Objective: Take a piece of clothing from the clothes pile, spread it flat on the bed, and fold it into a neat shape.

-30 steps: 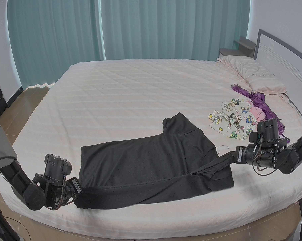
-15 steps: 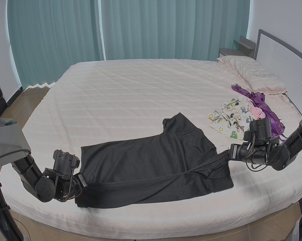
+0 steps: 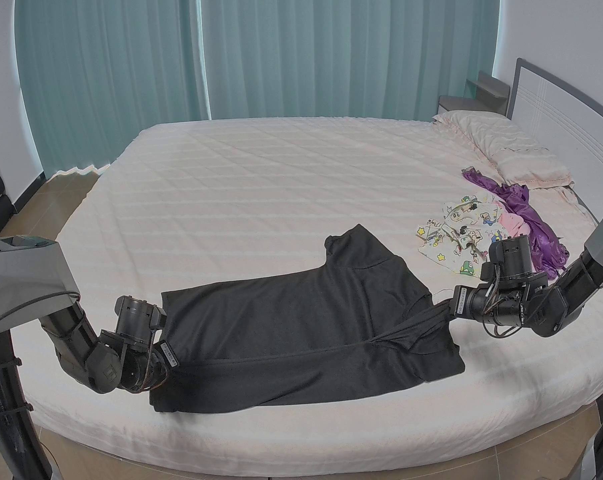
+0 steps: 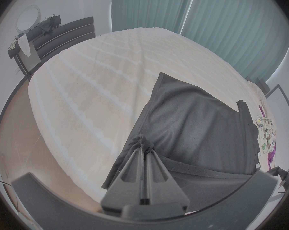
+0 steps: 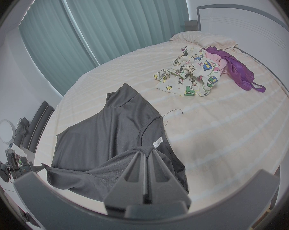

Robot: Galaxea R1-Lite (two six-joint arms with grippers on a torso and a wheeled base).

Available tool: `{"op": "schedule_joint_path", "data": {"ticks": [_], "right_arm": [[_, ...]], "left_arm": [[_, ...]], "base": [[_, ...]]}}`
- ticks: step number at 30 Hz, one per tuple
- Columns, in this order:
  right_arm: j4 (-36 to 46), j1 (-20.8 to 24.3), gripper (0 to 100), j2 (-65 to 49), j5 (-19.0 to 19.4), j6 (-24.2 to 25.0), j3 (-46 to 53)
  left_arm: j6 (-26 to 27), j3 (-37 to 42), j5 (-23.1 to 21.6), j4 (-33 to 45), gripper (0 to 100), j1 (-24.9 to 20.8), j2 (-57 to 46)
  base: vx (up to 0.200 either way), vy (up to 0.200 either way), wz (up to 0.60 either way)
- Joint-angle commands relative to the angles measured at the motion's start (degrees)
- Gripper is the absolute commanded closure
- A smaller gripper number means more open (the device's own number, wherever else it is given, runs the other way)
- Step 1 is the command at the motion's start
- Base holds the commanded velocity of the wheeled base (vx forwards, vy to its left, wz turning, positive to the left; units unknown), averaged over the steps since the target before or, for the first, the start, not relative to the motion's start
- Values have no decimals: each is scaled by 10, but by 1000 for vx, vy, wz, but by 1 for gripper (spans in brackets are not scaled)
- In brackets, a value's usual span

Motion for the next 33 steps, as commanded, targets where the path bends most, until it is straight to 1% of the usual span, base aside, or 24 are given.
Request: {"op": "schedule_joint_path", "data": {"ticks": [1, 7, 17, 18, 28, 31, 33], "right_arm": [[0, 0, 100, 20, 0, 9, -16], [0, 0, 100, 36, 1, 26, -34], [-4, -5, 100, 61, 2, 39, -51], [-4, -5, 100, 64, 2, 41, -51], [-5, -5, 100, 65, 7, 55, -51], [-5, -4, 100, 64, 7, 63, -52], [-3, -3, 100, 59, 8, 73, -50]], "left_arm": [[0, -18, 0, -2, 100, 9, 25], [-1, -44, -1, -1, 100, 12, 49], [-3, -71, -1, -2, 100, 17, 77], [-3, -73, -2, -2, 0, 20, 78], [-4, -77, -2, -2, 0, 29, 80], [-4, -72, -2, -2, 0, 37, 73], [-5, -56, -4, -3, 0, 47, 49]], "base": [[0, 0, 0], [0, 0, 0], [0, 0, 0], [0, 0, 0], [0, 0, 0], [0, 0, 0], [0, 0, 0]]}}
